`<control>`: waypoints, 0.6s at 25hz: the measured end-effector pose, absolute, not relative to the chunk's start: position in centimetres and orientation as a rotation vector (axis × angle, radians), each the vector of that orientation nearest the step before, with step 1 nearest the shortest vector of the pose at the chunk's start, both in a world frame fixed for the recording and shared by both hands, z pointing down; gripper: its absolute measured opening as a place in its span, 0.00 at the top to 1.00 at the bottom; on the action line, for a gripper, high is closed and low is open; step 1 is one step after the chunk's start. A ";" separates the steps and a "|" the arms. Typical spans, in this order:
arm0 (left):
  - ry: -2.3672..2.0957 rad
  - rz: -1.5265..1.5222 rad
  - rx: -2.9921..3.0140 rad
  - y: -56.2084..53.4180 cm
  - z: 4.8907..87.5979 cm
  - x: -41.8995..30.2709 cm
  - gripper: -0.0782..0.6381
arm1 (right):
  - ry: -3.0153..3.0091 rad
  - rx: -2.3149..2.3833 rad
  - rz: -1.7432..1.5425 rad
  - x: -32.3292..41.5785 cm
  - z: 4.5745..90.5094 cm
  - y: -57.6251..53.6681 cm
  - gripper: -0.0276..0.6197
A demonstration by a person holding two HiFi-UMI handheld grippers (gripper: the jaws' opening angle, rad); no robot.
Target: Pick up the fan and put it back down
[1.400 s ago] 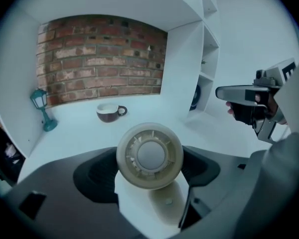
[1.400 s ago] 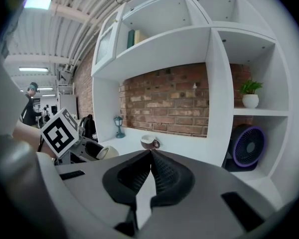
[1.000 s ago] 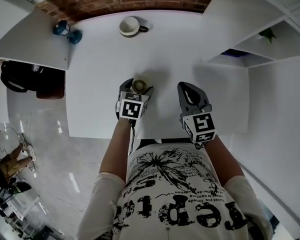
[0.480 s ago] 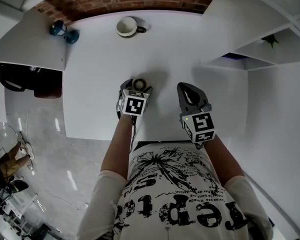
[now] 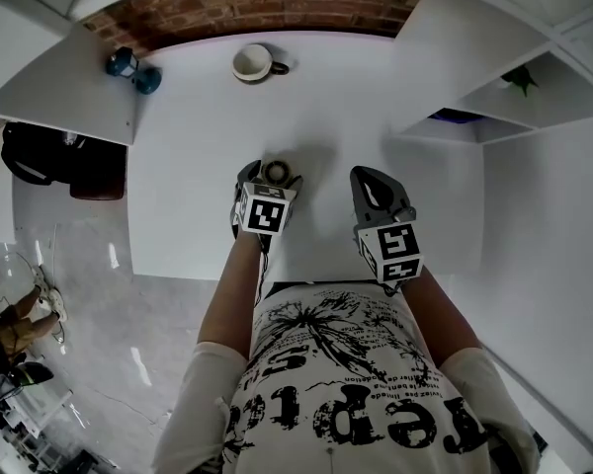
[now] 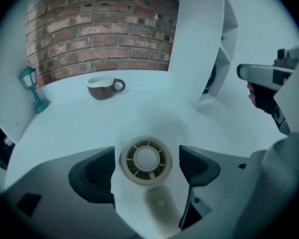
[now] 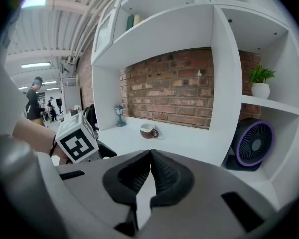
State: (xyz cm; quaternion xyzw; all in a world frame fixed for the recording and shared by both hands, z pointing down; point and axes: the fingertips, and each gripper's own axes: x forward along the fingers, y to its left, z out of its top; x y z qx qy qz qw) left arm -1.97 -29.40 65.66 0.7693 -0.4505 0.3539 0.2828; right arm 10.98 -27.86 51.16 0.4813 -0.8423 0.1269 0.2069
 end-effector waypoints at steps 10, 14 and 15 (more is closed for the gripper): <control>-1.420 0.743 2.310 -29.9 53.5 -4.1 0.67 | -2.342 1.426 0.314 10.4 48.3 -26.0 0.93; -1.450 0.667 2.379 -28.6 49.3 -5.7 0.79 | -2.369 1.454 0.282 9.0 46.3 -24.7 0.93; -1.463 0.642 2.403 -28.3 48.1 -6.1 0.83 | -2.377 1.462 0.271 8.6 45.7 -24.4 0.93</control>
